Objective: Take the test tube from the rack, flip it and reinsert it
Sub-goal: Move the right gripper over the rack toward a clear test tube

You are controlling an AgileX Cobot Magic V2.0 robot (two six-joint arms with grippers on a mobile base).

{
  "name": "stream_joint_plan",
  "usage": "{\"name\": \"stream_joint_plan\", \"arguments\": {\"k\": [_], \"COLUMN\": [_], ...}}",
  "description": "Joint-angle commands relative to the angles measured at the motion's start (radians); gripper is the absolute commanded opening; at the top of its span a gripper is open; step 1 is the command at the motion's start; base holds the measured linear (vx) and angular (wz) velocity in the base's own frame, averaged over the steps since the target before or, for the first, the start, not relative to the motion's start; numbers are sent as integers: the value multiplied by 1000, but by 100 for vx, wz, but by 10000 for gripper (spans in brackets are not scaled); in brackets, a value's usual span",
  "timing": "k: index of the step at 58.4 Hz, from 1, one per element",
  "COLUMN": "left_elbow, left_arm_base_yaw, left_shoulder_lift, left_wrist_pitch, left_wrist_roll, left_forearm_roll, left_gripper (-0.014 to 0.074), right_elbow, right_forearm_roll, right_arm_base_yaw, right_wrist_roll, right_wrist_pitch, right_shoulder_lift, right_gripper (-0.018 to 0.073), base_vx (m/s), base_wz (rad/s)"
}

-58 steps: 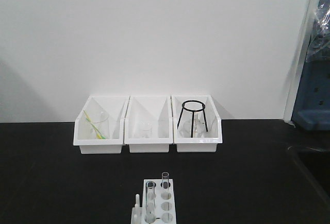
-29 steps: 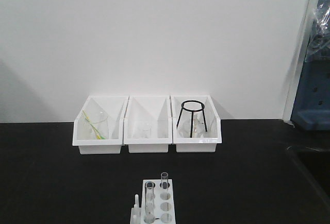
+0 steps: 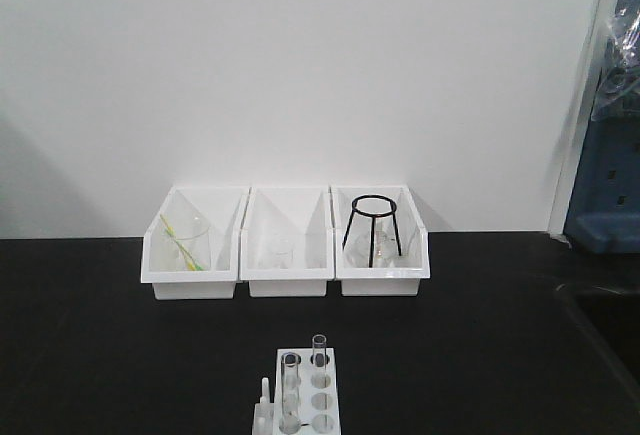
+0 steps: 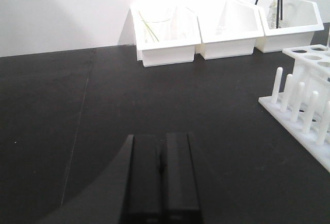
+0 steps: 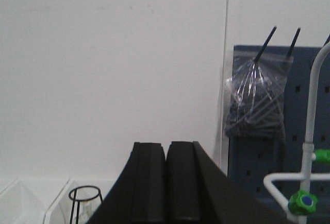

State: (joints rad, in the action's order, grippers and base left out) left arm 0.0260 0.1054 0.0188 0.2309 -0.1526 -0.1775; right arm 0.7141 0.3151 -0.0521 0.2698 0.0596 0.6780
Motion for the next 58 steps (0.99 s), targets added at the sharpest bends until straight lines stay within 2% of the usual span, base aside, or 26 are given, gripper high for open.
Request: {"name": "stream_joint_plan", "arguments": {"k": [1,9,17,21,33,39,44,51,58], "left_elbow": [-4,-4,-4,-4,-4,-4,-4,-4,-4], "left_arm_base_yaw": [0,0,0,0,0,0,0,0,0], "left_shoulder_lift": [8,8,8,8,8,8,8,8,8], "left_wrist_pitch": [-80,-80,-80,-80,-80,-80,-80,-80,-80], "left_wrist_roll": [-9,-9,-9,-9,-9,-9,-9,-9,-9], "left_forearm_roll": [5,5,5,5,5,5,5,5,5], "left_gripper": [-6,-6,-6,-6,-6,-6,-6,-6,-6], "right_elbow": [36,36,36,36,36,36,36,36,5], "right_forearm_roll": [2,2,2,2,2,2,-13,-3,93], "right_arm_base_yaw": [-5,-5,-5,-5,-5,-5,-4,20,148], "right_wrist_roll": [4,4,4,4,4,4,34,154,188], "right_wrist_pitch": [62,58,59,58,53,68,122,139,160], "right_shoulder_lift": [39,58,58,58,58,58,58,77,135], "right_gripper": [-7,29,130,214,538,638,669,652,608], "base_vx": [0,0,0,0,0,0,0,0,0], "base_wz": [0,0,0,0,0,0,0,0,0]}}
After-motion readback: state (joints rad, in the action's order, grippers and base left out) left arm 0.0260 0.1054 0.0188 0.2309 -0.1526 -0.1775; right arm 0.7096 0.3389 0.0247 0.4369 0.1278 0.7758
